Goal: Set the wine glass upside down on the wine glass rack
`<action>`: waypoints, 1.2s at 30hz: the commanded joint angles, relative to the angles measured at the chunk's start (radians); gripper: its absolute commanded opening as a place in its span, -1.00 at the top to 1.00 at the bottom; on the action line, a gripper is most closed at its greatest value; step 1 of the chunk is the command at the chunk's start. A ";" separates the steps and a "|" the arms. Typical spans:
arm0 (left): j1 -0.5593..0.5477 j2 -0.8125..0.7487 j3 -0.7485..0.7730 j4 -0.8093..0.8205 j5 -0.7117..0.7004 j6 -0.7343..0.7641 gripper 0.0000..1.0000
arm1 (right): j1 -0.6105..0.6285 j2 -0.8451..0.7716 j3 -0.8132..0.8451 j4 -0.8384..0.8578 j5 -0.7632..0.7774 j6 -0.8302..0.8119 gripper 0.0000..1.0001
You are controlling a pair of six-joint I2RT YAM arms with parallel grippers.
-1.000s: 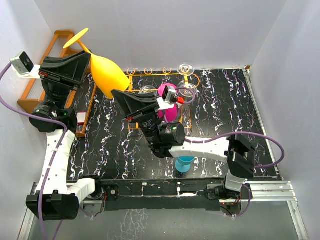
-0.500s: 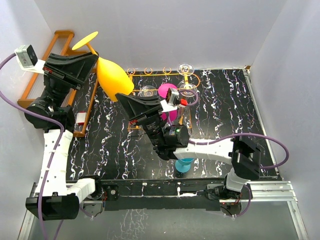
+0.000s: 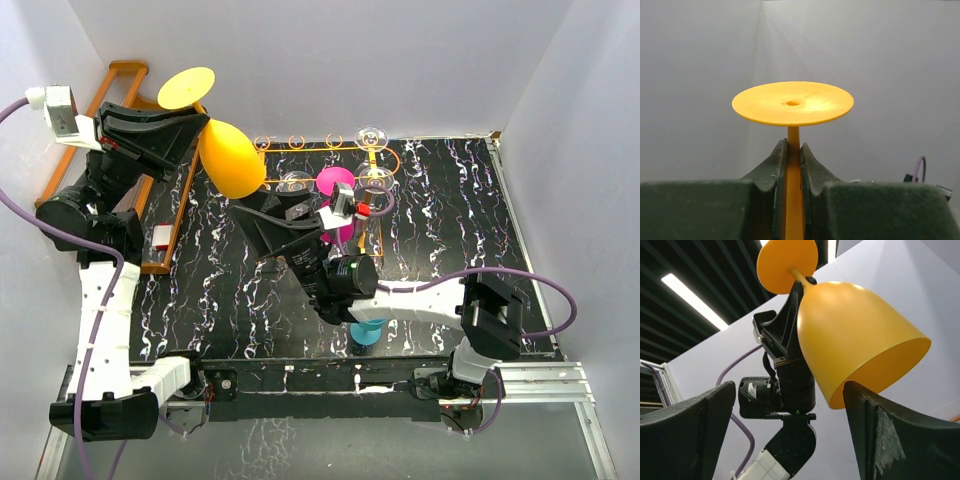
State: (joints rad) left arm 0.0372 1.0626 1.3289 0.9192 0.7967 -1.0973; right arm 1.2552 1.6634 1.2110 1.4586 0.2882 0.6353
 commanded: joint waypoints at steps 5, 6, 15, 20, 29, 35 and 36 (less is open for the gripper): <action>0.007 0.001 0.126 -0.265 0.014 0.463 1.00 | 0.004 -0.058 -0.066 0.291 0.022 0.013 -0.96; 0.007 0.005 0.137 -0.306 0.001 0.519 1.00 | 0.004 -0.068 -0.084 0.288 0.020 0.032 -0.97; 0.008 0.114 0.153 -0.494 -0.105 0.908 1.00 | 0.006 -0.314 -0.297 0.004 -0.095 0.093 -0.96; 0.008 0.222 0.158 -0.457 -0.030 0.974 1.00 | 0.007 -0.499 -0.192 -0.692 -0.116 0.092 -0.96; 0.008 0.435 0.120 -0.251 0.055 0.963 1.00 | 0.007 -0.878 -0.359 -0.968 0.109 -0.028 -0.97; 0.011 0.507 0.060 -0.073 0.107 0.901 1.00 | 0.007 -1.030 -0.401 -1.090 0.249 -0.054 -0.96; 0.010 0.514 0.044 -0.037 0.114 0.891 1.00 | 0.007 -1.047 -0.408 -1.099 0.265 -0.062 -0.96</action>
State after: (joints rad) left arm 0.0395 1.5890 1.4040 0.6724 0.8440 -0.1730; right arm 1.2575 0.6739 0.8223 0.4526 0.4355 0.6189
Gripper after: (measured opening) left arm 0.065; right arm 0.982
